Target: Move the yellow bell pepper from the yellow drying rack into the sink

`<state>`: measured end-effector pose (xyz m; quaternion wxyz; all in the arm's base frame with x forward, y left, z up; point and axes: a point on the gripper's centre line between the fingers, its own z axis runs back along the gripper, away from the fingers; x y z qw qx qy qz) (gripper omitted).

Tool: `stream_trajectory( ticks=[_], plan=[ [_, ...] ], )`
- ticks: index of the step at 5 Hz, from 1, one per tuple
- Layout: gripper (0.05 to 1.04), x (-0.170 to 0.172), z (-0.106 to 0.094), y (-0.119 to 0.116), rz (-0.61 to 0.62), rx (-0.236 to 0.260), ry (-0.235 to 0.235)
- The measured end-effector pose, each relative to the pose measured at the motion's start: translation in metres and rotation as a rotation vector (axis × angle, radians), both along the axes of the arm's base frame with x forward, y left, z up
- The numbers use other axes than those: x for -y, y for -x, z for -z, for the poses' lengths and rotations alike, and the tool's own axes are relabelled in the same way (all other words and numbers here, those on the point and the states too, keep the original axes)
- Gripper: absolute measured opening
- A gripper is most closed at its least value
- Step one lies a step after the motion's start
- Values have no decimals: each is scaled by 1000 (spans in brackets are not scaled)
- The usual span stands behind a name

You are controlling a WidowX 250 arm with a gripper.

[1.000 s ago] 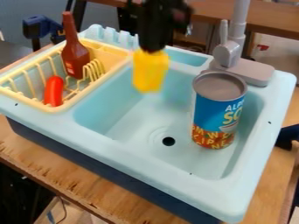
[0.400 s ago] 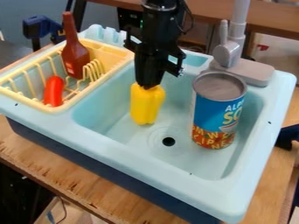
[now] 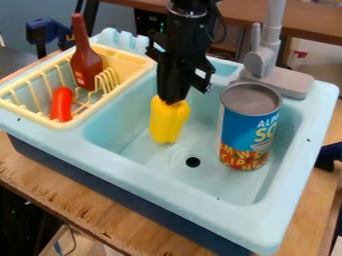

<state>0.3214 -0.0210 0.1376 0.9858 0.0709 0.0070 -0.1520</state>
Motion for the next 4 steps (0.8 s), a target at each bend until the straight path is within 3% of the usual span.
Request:
stream_trajectory(
  ticks=[1, 2, 3, 4],
  plan=[
    [387, 0, -1, 6, -13, -39, 1],
    [685, -1, -8, 8, -40, -57, -6],
    [959, -2, -23, 14, -62, -35, -7],
    [1009, -3, -42, 23, -72, -12, -4]
  ],
)
